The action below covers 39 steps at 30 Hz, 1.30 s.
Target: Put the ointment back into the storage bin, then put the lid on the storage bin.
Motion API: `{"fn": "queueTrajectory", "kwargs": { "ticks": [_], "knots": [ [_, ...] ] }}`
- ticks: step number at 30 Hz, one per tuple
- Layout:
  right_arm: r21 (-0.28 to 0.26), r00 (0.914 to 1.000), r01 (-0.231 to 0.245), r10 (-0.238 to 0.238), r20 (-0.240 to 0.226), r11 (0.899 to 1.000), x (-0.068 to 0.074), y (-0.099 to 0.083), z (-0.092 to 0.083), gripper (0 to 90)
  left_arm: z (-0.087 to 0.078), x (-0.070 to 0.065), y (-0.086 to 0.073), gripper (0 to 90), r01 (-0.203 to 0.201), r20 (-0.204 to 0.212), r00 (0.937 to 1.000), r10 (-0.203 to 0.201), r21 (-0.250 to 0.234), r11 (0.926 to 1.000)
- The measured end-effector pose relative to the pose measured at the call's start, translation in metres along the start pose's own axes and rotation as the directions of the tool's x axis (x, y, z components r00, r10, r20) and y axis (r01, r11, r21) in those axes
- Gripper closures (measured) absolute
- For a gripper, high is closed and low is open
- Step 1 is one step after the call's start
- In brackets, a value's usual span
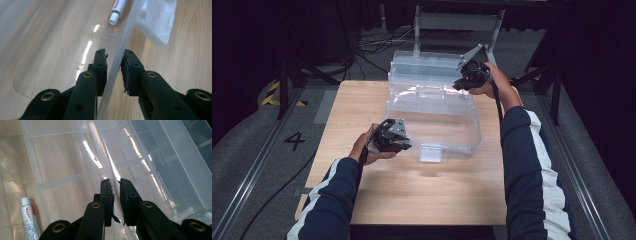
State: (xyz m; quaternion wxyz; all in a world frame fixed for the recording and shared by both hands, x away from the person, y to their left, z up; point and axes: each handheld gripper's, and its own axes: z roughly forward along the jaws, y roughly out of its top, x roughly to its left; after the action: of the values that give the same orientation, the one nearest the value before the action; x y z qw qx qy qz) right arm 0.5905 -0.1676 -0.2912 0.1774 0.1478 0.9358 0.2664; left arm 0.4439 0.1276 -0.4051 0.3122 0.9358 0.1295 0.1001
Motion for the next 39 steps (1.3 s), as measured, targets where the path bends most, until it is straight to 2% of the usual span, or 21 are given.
{"fn": "queueTrajectory", "kwargs": {
  "ticks": [4, 11, 18, 25, 30, 39],
  "knots": [
    [0.004, 1.0000, -0.001, 0.001, 0.009, 1.000, 0.001, 0.001, 0.000, 81.5, 0.000, -0.001, 0.000, 75.2, 0.002, -0.006, 1.0000, -0.002, -0.001, 1.0000],
    [0.007, 0.9999, -0.001, 0.002, -0.010, 1.000, -0.001, 0.002, 0.000, 82.3, 0.001, 0.000, 0.000, 75.1, 0.008, 0.002, 1.0000, -0.008, -0.005, 1.0000],
    [-0.012, 0.9990, -0.013, 0.012, -0.043, 1.000, -0.002, 0.001, -0.002, 84.1, 0.001, -0.001, 0.000, 74.6, 0.017, -0.002, 0.9999, -0.017, -0.004, 0.9998],
    [0.010, 0.9981, -0.014, 0.015, -0.061, 1.000, 0.000, 0.003, -0.004, 84.9, 0.000, -0.003, -0.001, 73.6, 0.027, -0.012, 0.9996, -0.027, -0.005, 0.9996],
    [0.036, 0.9984, 0.021, -0.019, -0.052, 0.999, 0.005, 0.008, -0.006, 86.1, 0.001, -0.003, -0.001, 72.8, 0.038, -0.009, 0.9992, -0.038, -0.013, 0.9992],
    [0.037, 0.9964, 0.074, -0.073, -0.044, 0.997, 0.016, 0.010, -0.013, 87.5, 0.001, -0.003, -0.001, 72.4, 0.041, -0.008, 0.9991, -0.041, -0.013, 0.9991]
  ]
}}
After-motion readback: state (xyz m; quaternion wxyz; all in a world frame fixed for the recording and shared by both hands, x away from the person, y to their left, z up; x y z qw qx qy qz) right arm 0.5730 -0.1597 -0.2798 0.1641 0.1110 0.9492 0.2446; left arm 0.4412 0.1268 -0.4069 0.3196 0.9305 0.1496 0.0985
